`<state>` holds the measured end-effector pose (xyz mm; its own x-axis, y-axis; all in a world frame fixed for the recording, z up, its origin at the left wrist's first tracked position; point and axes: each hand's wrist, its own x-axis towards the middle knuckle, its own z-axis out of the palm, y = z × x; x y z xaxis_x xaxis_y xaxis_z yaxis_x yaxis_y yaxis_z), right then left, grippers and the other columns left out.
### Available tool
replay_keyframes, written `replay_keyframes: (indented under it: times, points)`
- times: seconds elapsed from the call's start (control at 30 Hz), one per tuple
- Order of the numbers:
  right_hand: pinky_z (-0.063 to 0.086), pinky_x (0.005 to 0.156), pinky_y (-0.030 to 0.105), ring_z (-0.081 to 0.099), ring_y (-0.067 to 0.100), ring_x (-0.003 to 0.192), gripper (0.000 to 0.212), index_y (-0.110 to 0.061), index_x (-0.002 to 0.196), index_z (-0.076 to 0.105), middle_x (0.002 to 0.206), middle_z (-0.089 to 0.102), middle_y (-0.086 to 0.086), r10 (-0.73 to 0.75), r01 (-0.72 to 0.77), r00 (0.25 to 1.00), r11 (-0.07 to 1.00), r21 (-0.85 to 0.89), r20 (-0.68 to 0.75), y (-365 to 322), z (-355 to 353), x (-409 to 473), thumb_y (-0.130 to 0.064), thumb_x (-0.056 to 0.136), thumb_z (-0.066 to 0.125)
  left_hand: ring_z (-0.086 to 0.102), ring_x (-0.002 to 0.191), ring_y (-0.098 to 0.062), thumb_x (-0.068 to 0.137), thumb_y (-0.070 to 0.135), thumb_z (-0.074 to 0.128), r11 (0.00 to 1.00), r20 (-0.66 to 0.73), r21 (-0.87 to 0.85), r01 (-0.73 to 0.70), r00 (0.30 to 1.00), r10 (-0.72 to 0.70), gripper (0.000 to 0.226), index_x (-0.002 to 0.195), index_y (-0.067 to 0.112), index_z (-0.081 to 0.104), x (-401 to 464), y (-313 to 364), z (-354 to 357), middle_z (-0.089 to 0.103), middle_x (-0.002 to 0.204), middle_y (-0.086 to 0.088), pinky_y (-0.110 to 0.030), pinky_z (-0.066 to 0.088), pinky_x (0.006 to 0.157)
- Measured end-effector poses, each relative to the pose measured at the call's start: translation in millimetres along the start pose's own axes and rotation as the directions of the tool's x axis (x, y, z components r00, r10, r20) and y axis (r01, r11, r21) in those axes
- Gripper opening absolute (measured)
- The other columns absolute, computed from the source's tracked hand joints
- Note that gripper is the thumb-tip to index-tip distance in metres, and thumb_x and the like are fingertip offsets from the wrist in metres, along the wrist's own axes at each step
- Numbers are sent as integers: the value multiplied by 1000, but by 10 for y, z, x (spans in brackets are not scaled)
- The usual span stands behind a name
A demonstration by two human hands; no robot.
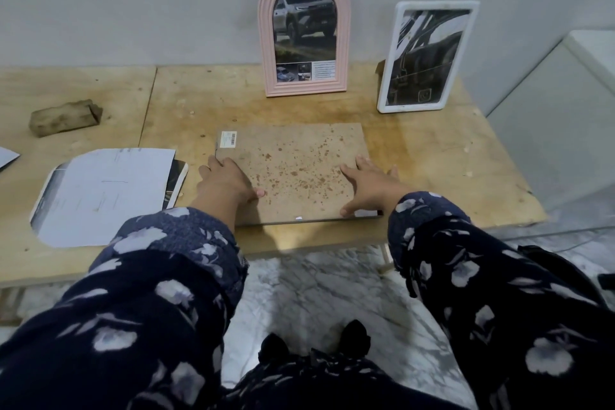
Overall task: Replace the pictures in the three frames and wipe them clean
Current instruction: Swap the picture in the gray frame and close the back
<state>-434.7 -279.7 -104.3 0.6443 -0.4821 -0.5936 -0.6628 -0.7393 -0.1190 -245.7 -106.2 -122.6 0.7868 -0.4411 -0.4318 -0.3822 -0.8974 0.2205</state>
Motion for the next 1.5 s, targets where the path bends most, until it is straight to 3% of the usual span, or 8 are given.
replay_keyframes:
  times: [0.23, 0.47, 0.73, 0.87, 1.1, 1.3, 1.4, 1.5]
  points:
    - [-5, 113, 63, -10, 29, 148, 101, -29, 153, -1, 160, -14, 10, 27, -32, 998, 997, -76, -59, -74, 95, 3, -44, 82, 69, 13, 142, -37, 80, 52, 70, 999, -15, -18, -40, 999, 39, 96, 148, 8, 19, -1, -64, 52, 9, 157, -15, -52, 26, 112]
    - [-7, 116, 58, -11, 30, 148, 87, -21, 153, 9, 161, -7, 12, 1, -2, 1000, 997, -80, -18, -344, 3, -32, -8, 79, 53, 13, 143, -37, 82, 52, 67, 992, -23, -88, -93, 996, 92, 92, 149, 14, 17, -45, -175, 97, 6, 159, -13, -53, 24, 114]
    - [-2, 117, 57, -6, 25, 149, 90, -31, 152, 14, 162, -2, 4, -215, 206, 958, 976, -65, -192, -839, 179, 70, -61, 80, 60, 18, 143, -31, 76, 42, 77, 979, 11, -97, -181, 983, 183, 98, 152, 18, 20, -73, -382, 2, 14, 159, -6, -51, 23, 116]
    - [3, 116, 59, -4, 25, 149, 96, -30, 152, 16, 162, -3, 4, -210, 211, 958, 977, -18, -196, -975, 255, 139, -63, 75, 64, 16, 145, -29, 76, 39, 78, 973, 24, -48, -226, 973, 228, 101, 153, 16, 17, -130, -449, -35, 12, 160, -4, -46, 20, 118]
    - [10, 110, 69, -4, 27, 149, 99, -29, 149, 21, 161, -1, 0, -172, 179, 966, 984, 21, -194, -1051, 285, 236, -61, 70, 71, 16, 143, -30, 77, 50, 72, 958, 0, 97, -269, 963, 270, 95, 150, 22, 18, -131, -534, 3, 7, 160, -4, -52, 26, 113]
    - [3, 114, 62, -6, 20, 149, 96, -32, 150, 21, 162, -2, -3, -189, 209, 958, 975, 78, -216, -993, 352, 213, -61, 72, 69, 9, 144, -31, 77, 49, 74, 954, 63, 205, -220, 975, 212, 100, 151, 20, 12, -138, -420, -61, -3, 160, 0, -55, 24, 112]
    - [3, 118, 51, 2, 19, 149, 70, -28, 149, 28, 161, 8, -1, -154, 205, 937, 969, 138, -313, -860, 377, 145, -50, 89, 56, 4, 144, -33, 75, 45, 76, 948, 131, 227, -224, 971, 198, 110, 152, 20, 1, -111, -302, -163, -9, 160, -1, -59, 17, 114]
    - [12, 117, 43, 13, 24, 145, 54, -22, 147, 31, 157, 19, 5, 20, 64, 904, 981, 181, -426, -616, 323, 55, -19, 94, 44, -5, 146, -32, 75, 44, 73, 930, 197, 245, -275, 953, 230, 114, 153, 22, -7, -103, -84, -229, -16, 160, -1, -63, 2, 114]
